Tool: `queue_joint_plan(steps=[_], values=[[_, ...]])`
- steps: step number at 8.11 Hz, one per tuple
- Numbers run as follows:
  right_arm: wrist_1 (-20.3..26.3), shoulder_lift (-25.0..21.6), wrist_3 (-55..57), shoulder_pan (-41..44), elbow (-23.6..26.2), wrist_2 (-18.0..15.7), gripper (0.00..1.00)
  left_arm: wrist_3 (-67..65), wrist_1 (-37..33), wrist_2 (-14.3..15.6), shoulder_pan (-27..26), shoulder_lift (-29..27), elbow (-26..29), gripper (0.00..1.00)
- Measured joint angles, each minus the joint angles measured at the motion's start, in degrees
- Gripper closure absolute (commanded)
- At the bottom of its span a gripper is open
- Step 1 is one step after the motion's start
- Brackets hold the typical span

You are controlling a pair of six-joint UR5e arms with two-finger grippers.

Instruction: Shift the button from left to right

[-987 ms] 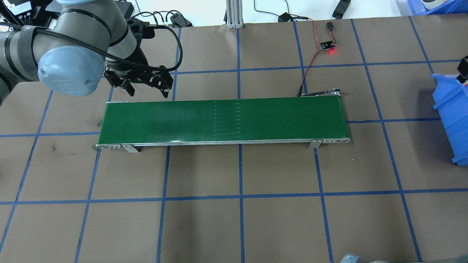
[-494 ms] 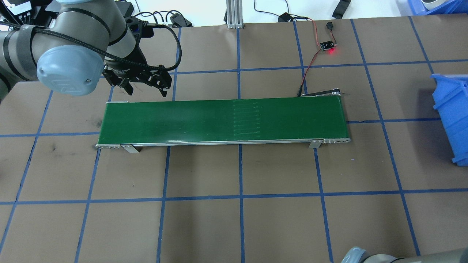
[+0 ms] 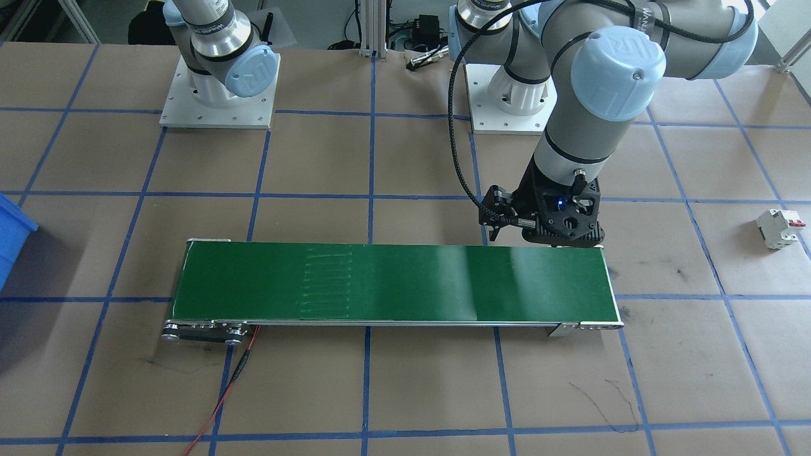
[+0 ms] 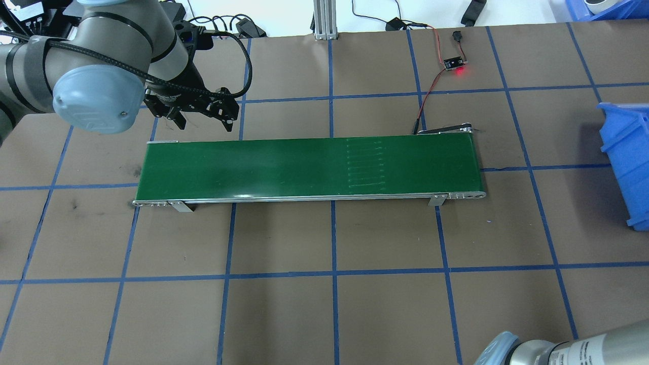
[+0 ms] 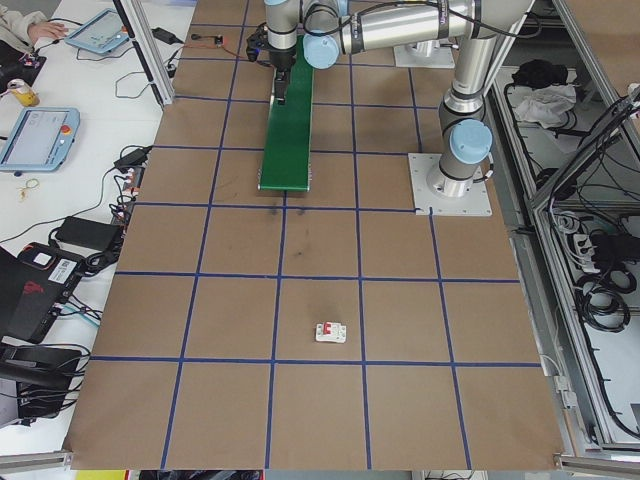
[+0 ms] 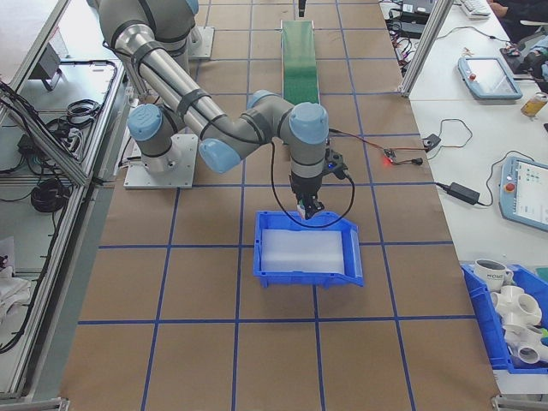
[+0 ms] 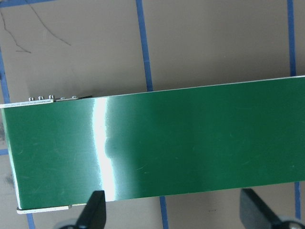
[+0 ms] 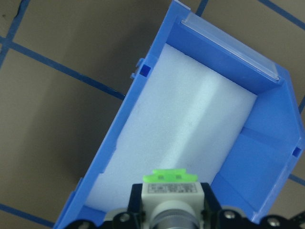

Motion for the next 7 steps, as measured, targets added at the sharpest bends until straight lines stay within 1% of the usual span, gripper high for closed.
queue_joint_plan(steps=[1,2,3,4,5,7], values=[[-3.38,3.32,-4.68,-1.59,0.04,1.81,1.0,-0.02,0.04,-0.1,0.0,-0.1,0.0,0.0],[-5.56,5.87,-7.6,-2.46,0.12,2.96,1.0,-0.13,0.0,-0.14,-0.04,-0.12,-0.01,0.0],[-6.73,8.07,-9.16,-2.84,0.23,3.47,0.91,-0.21,-0.01,-0.15,-0.06,-0.09,0.02,0.0],[-7.57,10.53,-10.63,-2.98,0.32,3.55,0.67,-0.25,0.03,-0.06,-0.08,-0.11,0.09,0.0],[-8.55,12.83,-11.94,-3.03,0.46,3.21,0.39,-0.33,0.06,-0.02,-0.08,-0.05,0.13,0.0],[-9.61,14.94,-14.1,-3.07,0.7,2.32,0.0,-1.61,0.04,-0.07,-0.06,0.19,0.13,0.0]])
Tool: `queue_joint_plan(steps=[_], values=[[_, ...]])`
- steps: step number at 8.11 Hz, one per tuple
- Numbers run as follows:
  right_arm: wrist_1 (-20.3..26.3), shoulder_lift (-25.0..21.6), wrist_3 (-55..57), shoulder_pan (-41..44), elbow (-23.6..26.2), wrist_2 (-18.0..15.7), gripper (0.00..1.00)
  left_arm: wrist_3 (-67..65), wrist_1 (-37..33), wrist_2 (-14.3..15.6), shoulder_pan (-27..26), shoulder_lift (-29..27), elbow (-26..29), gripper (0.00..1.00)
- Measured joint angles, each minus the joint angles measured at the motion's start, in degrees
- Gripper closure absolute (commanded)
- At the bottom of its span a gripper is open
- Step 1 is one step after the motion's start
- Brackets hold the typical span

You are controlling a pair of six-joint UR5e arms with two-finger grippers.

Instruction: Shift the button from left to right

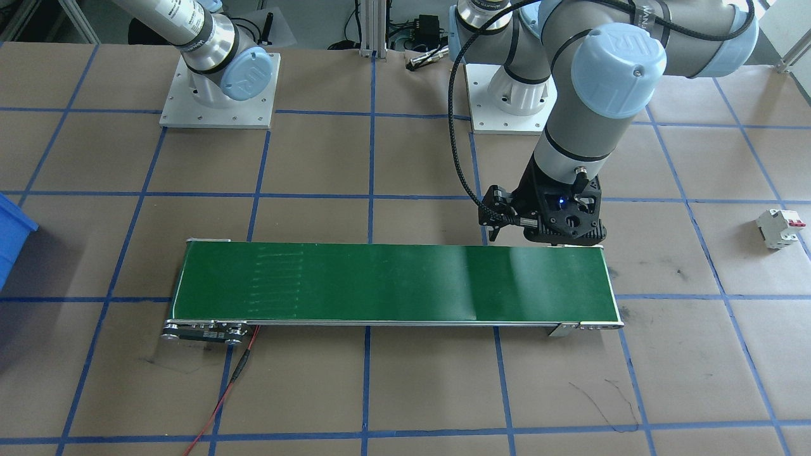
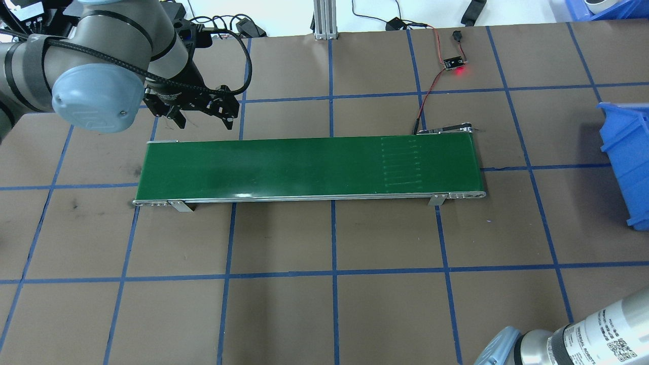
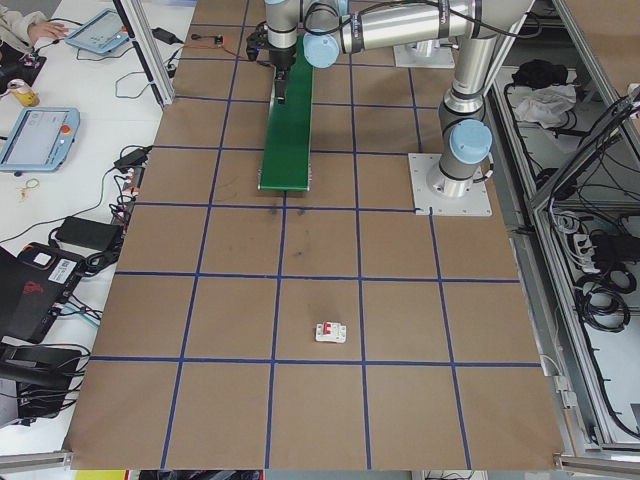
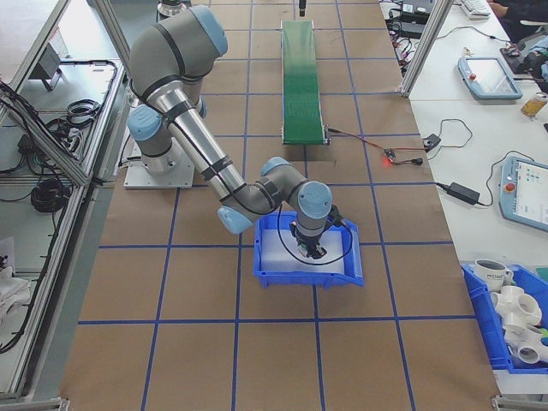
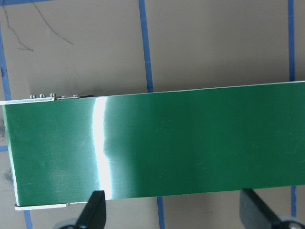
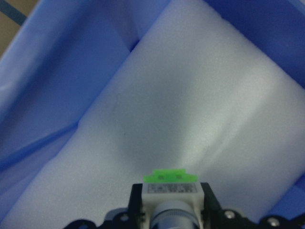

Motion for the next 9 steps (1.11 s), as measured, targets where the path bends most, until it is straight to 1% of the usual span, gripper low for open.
queue_joint_plan(steps=[2,3,4,5,7,9], values=[[-0.16,-0.27,-0.76,-0.05,0.07,-0.22,0.0,-1.2,-0.04,0.01,-0.01,0.05,-0.02,0.0],[-0.08,-1.32,-0.83,-0.07,0.08,-0.35,0.0,-1.42,-0.04,0.01,-0.02,0.07,-0.01,0.0],[0.4,-3.28,-0.82,-0.08,0.08,-0.33,0.0,-1.55,-0.01,0.03,0.0,0.07,0.0,0.0],[2.24,-6.22,-0.53,-0.09,0.08,-0.18,0.0,-1.61,0.02,0.05,0.03,0.06,-0.01,0.0],[9.73,-14.1,2.47,0.07,0.09,0.28,0.0,-1.91,0.04,0.0,0.03,0.02,0.01,0.0],[19.35,-23.2,13.93,2.16,-0.1,0.4,0.0,-2.92,0.04,-0.01,0.02,0.05,0.03,0.0]])
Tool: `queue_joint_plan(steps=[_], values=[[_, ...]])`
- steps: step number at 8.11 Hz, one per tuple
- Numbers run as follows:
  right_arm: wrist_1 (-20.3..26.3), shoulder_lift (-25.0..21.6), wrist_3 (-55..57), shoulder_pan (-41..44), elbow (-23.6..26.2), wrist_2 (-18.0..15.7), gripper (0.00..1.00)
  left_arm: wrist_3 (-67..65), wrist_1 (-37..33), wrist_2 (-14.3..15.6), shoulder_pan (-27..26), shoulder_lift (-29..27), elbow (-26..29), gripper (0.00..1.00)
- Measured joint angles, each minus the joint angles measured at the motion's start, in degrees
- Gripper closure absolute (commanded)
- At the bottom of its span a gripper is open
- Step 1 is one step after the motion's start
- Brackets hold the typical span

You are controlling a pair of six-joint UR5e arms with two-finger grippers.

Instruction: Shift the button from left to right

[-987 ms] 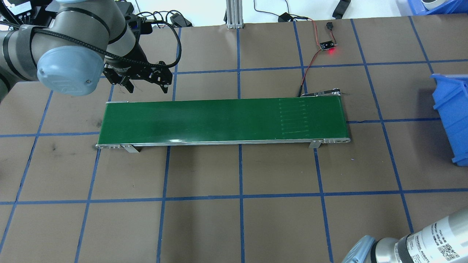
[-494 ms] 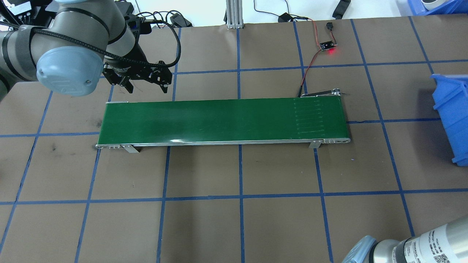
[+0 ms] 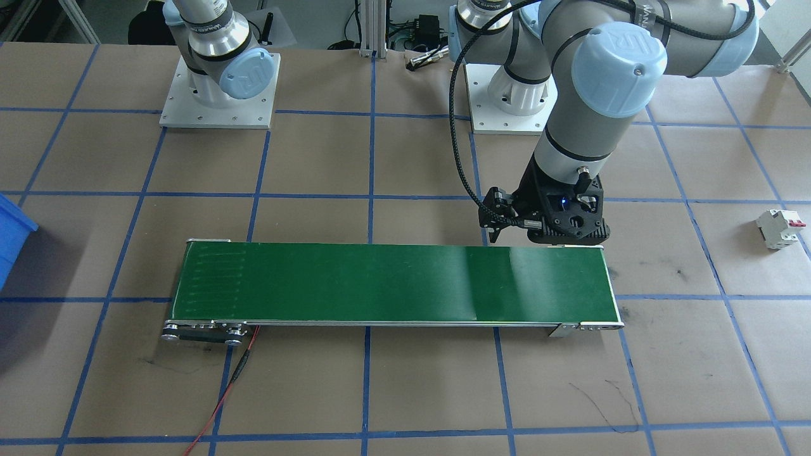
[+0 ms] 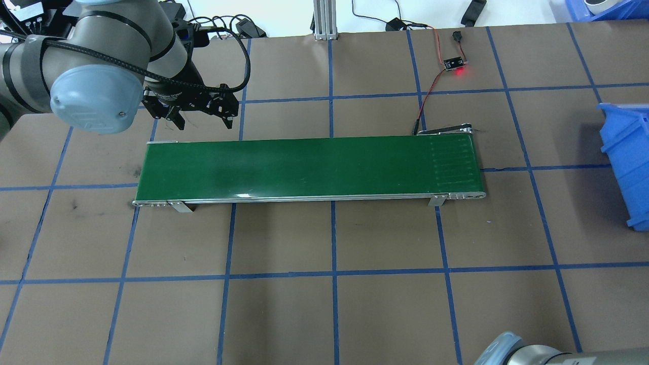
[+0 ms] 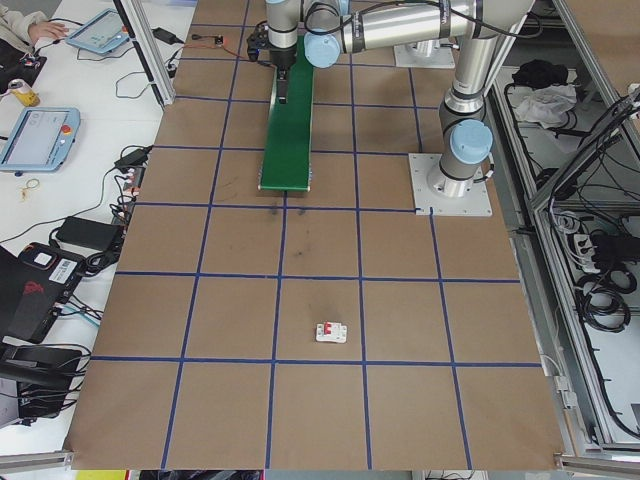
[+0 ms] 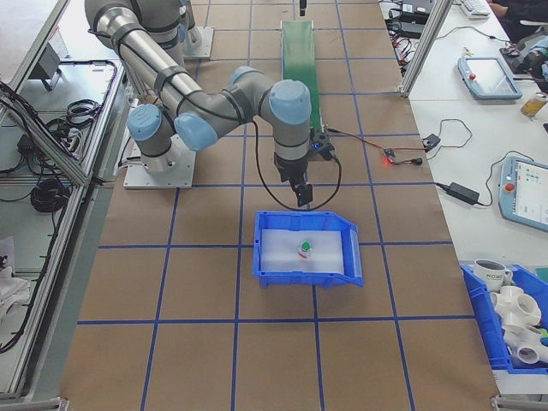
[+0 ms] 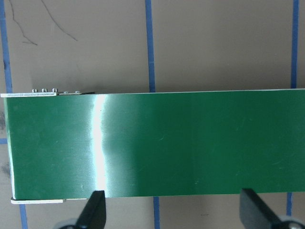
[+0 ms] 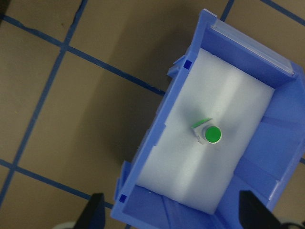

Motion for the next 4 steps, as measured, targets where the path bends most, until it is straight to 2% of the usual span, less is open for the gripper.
queue_joint_plan(steps=[2,4], values=[[8.44,-5.89,15.35,7.51,-0.73,-0.21,0.0,-0.27,-0.06,0.07,0.03,0.09,-0.02,0.0],[13.99,-8.07,32.45,19.1,-2.25,-0.34,0.0,-0.55,-0.68,0.26,-0.12,0.89,0.0,0.0]])
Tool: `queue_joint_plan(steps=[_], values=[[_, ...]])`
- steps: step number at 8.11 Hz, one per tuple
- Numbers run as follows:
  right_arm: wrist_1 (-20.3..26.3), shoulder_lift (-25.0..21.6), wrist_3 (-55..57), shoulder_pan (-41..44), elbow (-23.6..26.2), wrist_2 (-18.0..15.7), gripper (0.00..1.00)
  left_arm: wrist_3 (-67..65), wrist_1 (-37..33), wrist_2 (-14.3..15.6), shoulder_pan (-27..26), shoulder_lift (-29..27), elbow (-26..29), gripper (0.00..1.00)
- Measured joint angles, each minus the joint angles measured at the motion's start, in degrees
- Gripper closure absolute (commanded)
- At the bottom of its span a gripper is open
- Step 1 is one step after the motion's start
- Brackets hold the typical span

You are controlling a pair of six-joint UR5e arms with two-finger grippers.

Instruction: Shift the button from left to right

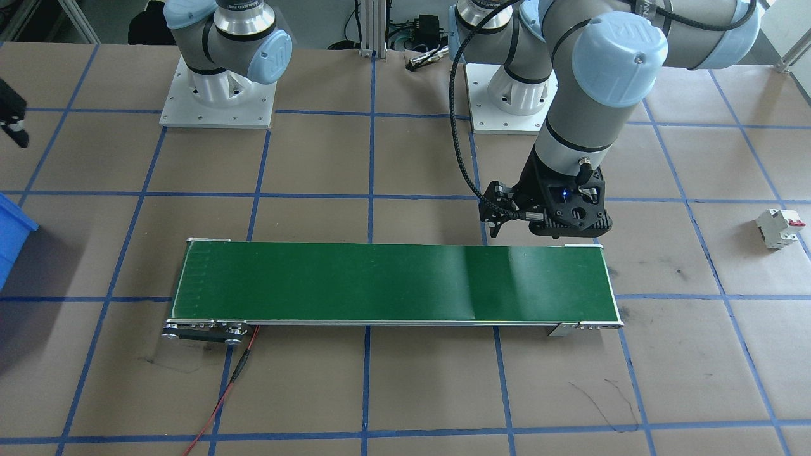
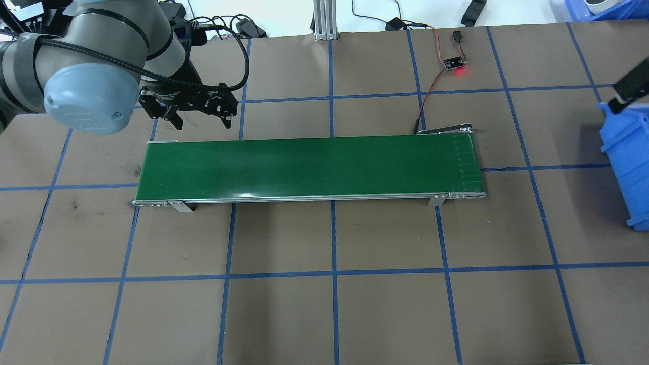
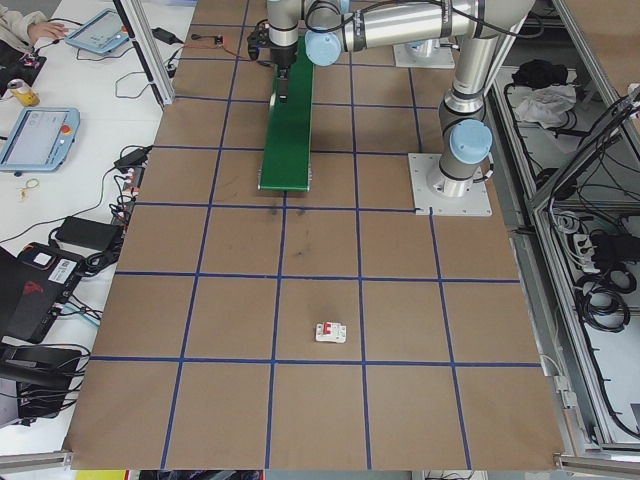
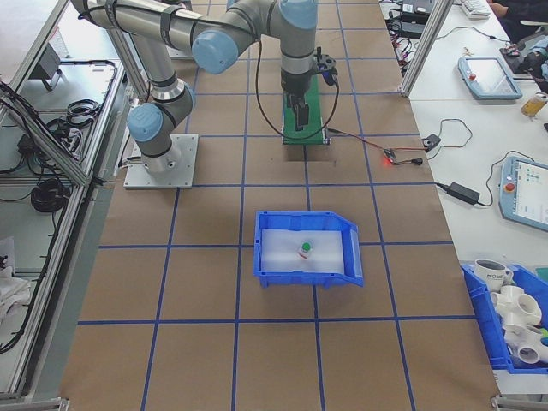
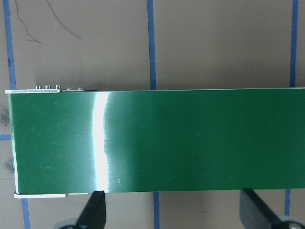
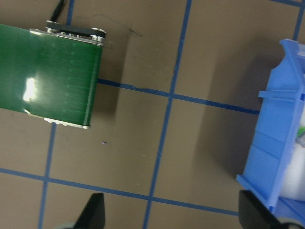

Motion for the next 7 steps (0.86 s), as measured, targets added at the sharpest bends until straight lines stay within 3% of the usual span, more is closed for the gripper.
queue_joint_plan(steps=[3,7], values=[[1.6,0.12,20.74,15.09,-0.54,-0.47,0.0,-0.37,-4.06,0.03,-0.21,4.76,-0.44,0.0],[1.79,0.2,24.58,18.85,0.06,-0.93,0.0,-0.22,-4.96,0.52,-0.2,7.92,-0.66,0.0]])
